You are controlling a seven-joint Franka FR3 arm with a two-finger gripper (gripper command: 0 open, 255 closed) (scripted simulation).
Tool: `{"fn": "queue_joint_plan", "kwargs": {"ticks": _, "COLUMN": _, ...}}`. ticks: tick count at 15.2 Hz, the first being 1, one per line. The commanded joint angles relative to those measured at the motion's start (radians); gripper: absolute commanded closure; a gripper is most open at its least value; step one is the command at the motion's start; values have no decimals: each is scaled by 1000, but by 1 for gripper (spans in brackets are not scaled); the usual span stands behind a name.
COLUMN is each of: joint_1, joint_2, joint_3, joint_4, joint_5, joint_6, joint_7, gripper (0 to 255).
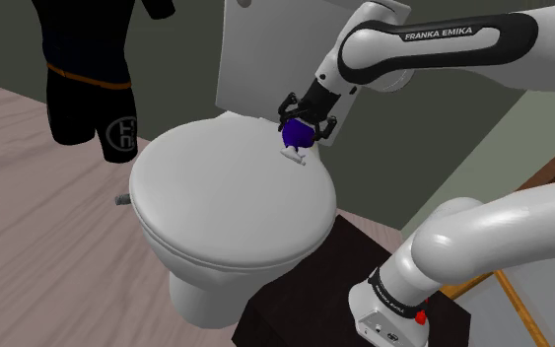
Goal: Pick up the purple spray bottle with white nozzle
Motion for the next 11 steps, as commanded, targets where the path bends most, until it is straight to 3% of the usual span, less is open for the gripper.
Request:
{"fn": "queue_joint_plan", "kwargs": {"ticks": 1, "joint_1": 2, "joint_2": 12, "joint_3": 2, "joint_4": -21, "joint_5": 5, "joint_6": 33, "joint_7": -2, "gripper": 0}}
{"fn": "queue_joint_plan", "kwargs": {"ticks": 4, "joint_1": 3, "joint_2": 20, "joint_3": 2, "joint_4": -36, "joint_5": 8, "joint_6": 57, "joint_7": -6, "gripper": 0}}
{"fn": "queue_joint_plan", "kwargs": {"ticks": 5, "joint_1": 3, "joint_2": 19, "joint_3": 2, "joint_4": -39, "joint_5": 8, "joint_6": 59, "joint_7": -7, "gripper": 255}}
{"fn": "queue_joint_plan", "kwargs": {"ticks": 11, "joint_1": 3, "joint_2": 20, "joint_3": 2, "joint_4": -39, "joint_5": 8, "joint_6": 59, "joint_7": -8, "gripper": 255}}
